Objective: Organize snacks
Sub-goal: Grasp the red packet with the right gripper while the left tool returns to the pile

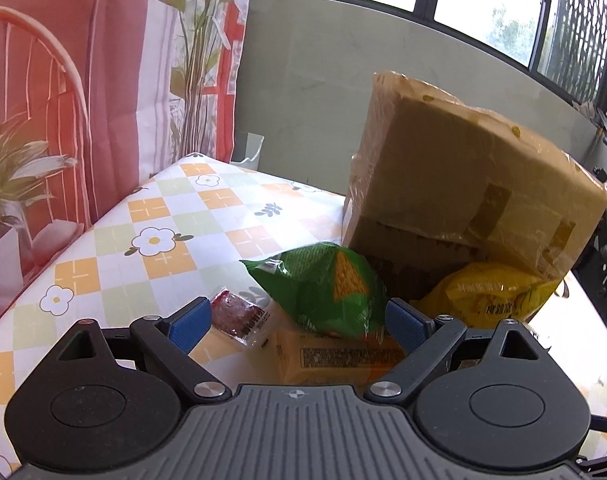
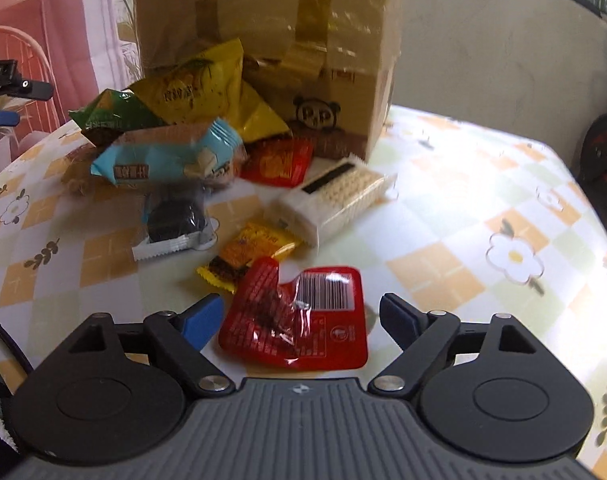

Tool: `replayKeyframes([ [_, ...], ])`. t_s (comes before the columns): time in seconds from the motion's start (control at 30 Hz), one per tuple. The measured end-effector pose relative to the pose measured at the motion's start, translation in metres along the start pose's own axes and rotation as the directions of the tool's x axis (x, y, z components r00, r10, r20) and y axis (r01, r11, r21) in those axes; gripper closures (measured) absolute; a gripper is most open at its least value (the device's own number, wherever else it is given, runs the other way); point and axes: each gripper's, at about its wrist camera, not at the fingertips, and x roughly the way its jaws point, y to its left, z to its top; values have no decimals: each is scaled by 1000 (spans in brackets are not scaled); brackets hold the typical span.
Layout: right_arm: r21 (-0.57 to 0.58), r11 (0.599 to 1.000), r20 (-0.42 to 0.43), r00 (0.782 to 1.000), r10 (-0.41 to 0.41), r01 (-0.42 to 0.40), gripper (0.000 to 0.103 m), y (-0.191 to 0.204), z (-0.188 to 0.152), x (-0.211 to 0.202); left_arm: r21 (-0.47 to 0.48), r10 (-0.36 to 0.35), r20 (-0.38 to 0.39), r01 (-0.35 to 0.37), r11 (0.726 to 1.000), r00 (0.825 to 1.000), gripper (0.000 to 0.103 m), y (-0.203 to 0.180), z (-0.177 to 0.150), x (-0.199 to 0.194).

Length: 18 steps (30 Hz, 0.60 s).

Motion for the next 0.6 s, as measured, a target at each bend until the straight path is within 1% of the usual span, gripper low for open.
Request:
replayKeyframes([
  [0.1,-20,1000,-18,1000,11,-11,18,4,-1,4,27,21,-5,-21,999,1000,8,-3,-2,0],
  [0.17,-32,999,-37,999,8,-9,18,7,-2,9,26,22,-11,-22,999,1000,8,-3,-3,0],
  [0.23,-45,999,-29,1000,7,-9,19,10,-3,9,20,21,-14,-21,1000,1000,9,-2,-4,0],
  [0.3,-50,999,-24,1000,16,-17,30,12,-2,8,18,23,-16,-22,1000,1000,9,-1,-3,0],
  [0.4,-71,997,-27,999,20,-22,42,15,1,7,14,25,-17,-25,1000,1000,8,-1,-3,0],
  [0.5,-88,996,-25,999,29,-31,49,17,2,6,7,27,-20,-27,1000,999,9,-1,-3,0],
  [0.6,-86,996,-20,999,29,-30,51,17,2,8,8,28,-25,-28,1000,999,9,-1,-5,1],
])
